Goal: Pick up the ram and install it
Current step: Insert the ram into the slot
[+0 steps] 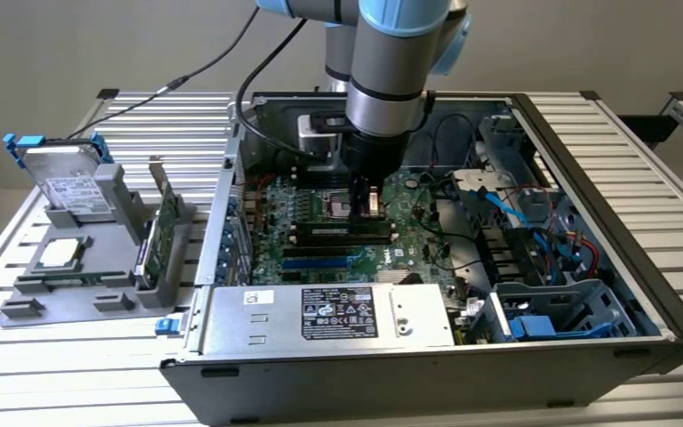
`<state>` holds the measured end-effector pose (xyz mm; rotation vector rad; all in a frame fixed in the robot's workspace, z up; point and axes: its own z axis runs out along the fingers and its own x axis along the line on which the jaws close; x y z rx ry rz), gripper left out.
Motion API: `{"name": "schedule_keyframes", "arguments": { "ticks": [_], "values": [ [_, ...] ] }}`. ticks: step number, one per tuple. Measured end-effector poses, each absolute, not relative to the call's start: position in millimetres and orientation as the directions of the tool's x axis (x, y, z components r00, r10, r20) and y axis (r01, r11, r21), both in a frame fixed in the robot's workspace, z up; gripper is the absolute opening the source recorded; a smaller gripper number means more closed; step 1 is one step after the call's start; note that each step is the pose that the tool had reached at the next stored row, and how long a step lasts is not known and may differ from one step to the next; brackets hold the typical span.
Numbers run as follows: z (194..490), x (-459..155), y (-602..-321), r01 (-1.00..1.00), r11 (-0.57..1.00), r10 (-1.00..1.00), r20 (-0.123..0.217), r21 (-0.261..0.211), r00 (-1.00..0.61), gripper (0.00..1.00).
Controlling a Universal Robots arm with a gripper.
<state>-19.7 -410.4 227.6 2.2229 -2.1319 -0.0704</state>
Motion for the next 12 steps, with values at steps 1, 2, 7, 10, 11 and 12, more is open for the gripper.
{"name": "schedule_keyframes", "arguments": {
  "ticks": [1,2,7,10,11,12],
  "values": [
    [227.6,-19.5,-410.6,-0.996,-0.042,-0.999,0.009,0.076,0.042,0.13],
    [227.6,-19.3,-411.0,-0.996,-0.042,-0.999,0.009,0.077,0.043,0.13],
    [227.6,-18.8,-411.0,-0.996,-0.042,-0.999,0.009,0.078,0.043,0.13],
    [227.0,-18.8,-411.0,-0.996,-0.043,-0.999,0.009,0.078,0.043,0.13],
    [226.8,-18.8,-411.0,-0.996,-0.043,-0.999,0.009,0.078,0.043,0.13],
    [226.5,-18.8,-411.0,-0.996,-0.043,-0.999,0.009,0.078,0.043,0.13]
  ]
}}
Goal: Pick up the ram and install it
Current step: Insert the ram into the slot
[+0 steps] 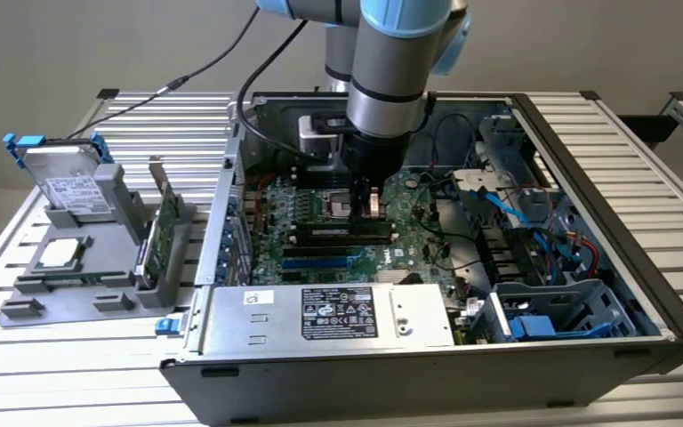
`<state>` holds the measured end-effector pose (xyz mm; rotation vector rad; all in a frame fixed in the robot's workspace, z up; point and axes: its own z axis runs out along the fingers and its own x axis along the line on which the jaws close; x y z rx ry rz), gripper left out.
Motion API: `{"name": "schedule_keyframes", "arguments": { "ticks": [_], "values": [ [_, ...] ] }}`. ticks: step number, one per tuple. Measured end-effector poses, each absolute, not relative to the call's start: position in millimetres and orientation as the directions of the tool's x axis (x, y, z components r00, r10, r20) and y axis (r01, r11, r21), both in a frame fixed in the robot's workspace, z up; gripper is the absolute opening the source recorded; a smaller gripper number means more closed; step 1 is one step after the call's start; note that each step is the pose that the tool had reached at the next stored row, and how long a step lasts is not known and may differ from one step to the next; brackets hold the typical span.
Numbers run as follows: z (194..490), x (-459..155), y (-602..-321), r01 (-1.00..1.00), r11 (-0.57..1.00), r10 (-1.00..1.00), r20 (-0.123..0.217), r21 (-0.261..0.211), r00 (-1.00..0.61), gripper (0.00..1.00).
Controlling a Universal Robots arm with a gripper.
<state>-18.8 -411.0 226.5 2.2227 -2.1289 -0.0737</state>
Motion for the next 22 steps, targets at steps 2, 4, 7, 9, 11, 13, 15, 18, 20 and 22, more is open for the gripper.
{"name": "schedule_keyframes", "arguments": {
  "ticks": [2,4,7,9,11,13,15,18,20,22],
  "values": [
    [226.1,-18.8,-411.0,-0.996,-0.043,-0.999,0.009,0.079,0.043,0.13],
    [225.8,-18.8,-411.0,-0.996,-0.043,-0.999,0.009,0.079,0.044,0.13],
    [224.5,-18.7,-410.9,-0.996,-0.043,-0.999,0.009,0.079,0.043,0.13],
    [223.0,-18.7,-410.7,-0.996,-0.043,-0.999,0.009,0.079,0.044,0.13],
    [221.7,-18.7,-410.1,-0.996,-0.043,-0.999,0.010,0.079,0.044,0.13],
    [221.7,-18.8,-410.0,-0.996,-0.043,-0.999,0.010,0.079,0.043,0.13],
    [221.5,-18.8,-409.9,-0.996,-0.043,-0.999,0.010,0.079,0.044,0.13],
    [221.3,-18.8,-409.9,-0.996,-0.043,-0.999,0.010,0.079,0.044,0.13],
    [221.2,-18.9,-409.8,-0.996,-0.043,-0.999,0.010,0.079,0.044,0.15],
    [221.2,-18.9,-409.8,-0.996,-0.043,-0.999,0.010,0.079,0.043,0.27]
  ]
}}
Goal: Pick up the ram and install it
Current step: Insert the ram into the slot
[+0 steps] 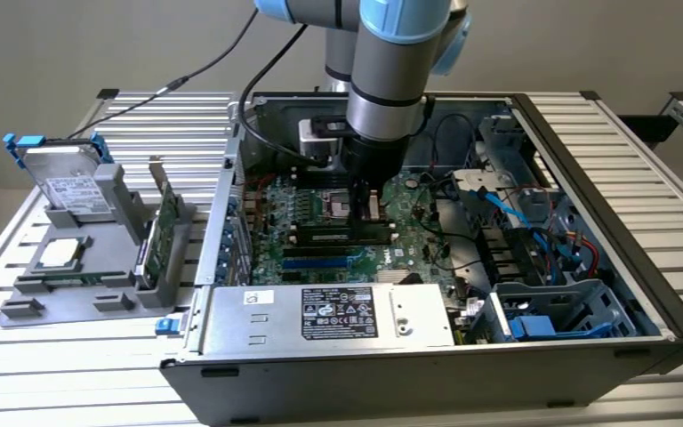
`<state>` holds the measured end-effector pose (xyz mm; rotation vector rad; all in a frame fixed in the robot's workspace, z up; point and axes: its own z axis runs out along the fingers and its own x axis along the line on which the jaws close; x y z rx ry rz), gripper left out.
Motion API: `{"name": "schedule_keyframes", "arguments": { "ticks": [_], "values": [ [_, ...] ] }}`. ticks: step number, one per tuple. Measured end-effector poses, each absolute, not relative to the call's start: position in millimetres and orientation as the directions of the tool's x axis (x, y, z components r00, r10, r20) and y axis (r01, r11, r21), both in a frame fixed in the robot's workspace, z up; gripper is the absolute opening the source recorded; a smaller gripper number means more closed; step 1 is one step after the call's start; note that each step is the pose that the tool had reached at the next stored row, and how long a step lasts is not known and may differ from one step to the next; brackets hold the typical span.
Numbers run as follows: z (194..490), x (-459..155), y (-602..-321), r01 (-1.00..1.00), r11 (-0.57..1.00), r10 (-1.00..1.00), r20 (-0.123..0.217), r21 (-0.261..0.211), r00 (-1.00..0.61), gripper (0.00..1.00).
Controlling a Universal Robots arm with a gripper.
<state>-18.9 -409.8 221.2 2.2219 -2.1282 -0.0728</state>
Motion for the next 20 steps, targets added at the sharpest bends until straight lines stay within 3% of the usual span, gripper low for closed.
{"name": "schedule_keyframes", "arguments": {
  "ticks": [1,3,6,7,12,14,16,17,19,20],
  "values": [
    [221,-19,-410,-0.996,-0.043,-0.999,0.010,0.079,0.044,0.27],
    [222,-19,-410,-0.996,-0.042,-0.999,0.010,0.079,0.043,0.39],
    [228,-20,-409,-0.996,-0.043,-0.999,0.010,0.079,0.043,0.45],
    [231,-21,-409,-0.996,-0.043,-0.999,0.010,0.079,0.043,0.51],
    [249,-22,-409,-0.996,-0.043,-0.999,0.010,0.079,0.044,0.51],
    [249,-22,-409,-0.996,-0.043,-0.999,0.010,0.079,0.044,0.49],
    [249,-22,-409,-0.996,-0.043,-0.999,0.010,0.079,0.044,0.36],
    [249,-22,-409,-0.996,-0.043,-0.999,0.010,0.079,0.043,0.36],
    [249,-22,-409,-0.996,-0.043,-0.999,0.010,0.079,0.043,0.24],
    [249,-22,-409,-0.996,-0.043,-0.999,0.010,0.079,0.044,0.24]
  ]
}}
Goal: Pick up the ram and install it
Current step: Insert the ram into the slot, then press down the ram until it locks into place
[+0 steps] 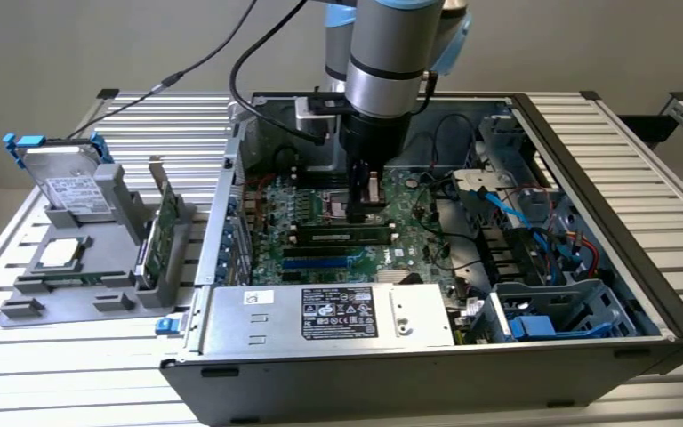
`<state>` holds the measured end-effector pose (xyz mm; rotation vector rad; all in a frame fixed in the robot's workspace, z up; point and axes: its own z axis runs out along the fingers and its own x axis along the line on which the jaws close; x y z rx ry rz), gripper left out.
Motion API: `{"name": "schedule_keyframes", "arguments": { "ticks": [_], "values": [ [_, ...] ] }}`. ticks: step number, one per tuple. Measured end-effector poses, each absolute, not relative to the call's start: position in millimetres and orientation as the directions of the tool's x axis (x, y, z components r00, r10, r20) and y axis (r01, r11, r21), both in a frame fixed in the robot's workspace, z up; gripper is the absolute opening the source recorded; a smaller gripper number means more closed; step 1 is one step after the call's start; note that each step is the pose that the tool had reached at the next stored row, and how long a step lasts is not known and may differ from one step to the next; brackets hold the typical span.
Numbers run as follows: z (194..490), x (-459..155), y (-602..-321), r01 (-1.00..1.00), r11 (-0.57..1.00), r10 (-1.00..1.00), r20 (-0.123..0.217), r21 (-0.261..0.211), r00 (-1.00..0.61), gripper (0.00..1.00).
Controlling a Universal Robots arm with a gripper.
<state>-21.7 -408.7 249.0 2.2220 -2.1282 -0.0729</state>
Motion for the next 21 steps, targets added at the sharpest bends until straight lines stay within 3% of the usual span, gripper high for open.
{"name": "schedule_keyframes", "arguments": {
  "ticks": [3,21],
  "values": [
    [249,-22,-409,-0.996,-0.043,-0.999,0.010,0.079,0.044,0.10],
    [238,-7,-409,-0.996,-0.043,-0.999,0.010,0.079,0.044,0.10]
  ]
}}
